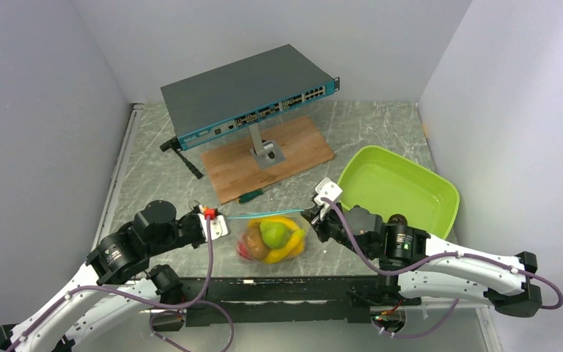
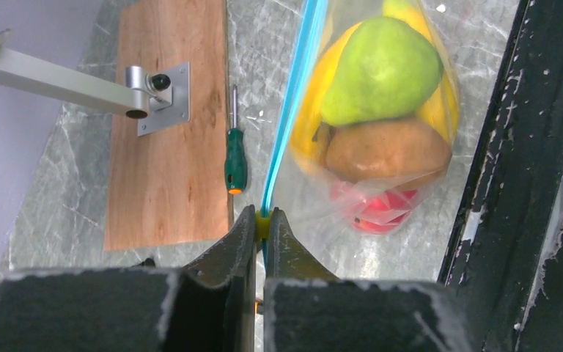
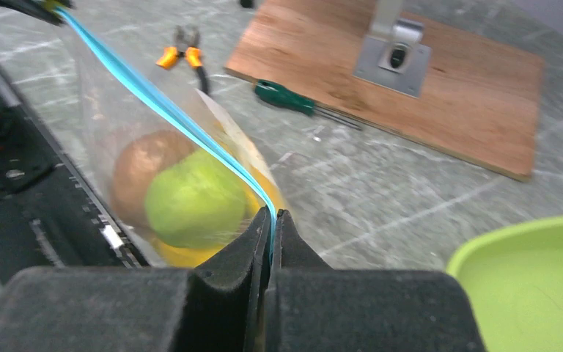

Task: Place the food in the zip-top bag and seal the zipper
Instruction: Unzip the zipper food storage bag at the center of the board.

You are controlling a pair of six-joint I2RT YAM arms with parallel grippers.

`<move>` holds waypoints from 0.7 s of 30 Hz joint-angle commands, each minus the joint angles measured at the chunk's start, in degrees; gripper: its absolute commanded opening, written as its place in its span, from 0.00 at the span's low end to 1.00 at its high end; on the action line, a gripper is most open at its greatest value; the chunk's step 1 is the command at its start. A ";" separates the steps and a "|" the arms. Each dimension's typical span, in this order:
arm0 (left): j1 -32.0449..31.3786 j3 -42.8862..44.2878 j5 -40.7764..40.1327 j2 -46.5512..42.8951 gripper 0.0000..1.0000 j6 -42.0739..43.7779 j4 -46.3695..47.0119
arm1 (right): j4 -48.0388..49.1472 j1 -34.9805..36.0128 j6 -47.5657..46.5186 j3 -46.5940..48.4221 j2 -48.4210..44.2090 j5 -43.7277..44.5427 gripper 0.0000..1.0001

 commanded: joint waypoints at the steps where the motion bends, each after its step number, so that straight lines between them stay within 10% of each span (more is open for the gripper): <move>1: 1.11 0.18 -8.37 -0.60 0.01 -0.14 -8.19 | -4.76 -0.86 0.04 1.51 -2.68 11.17 0.00; 9: 1.11 0.11 -8.82 -3.52 0.10 -1.36 -6.24 | -4.66 -0.86 -0.02 1.35 -4.08 9.16 0.00; 17: 1.07 -1.55 -8.78 -7.42 0.82 -12.36 7.82 | -2.60 -0.85 -1.54 1.03 -4.09 -0.05 0.00; 21: 1.10 -10.17 -14.51 -14.84 0.80 -26.50 23.38 | -1.42 -0.81 -0.81 0.09 -6.40 -0.23 0.00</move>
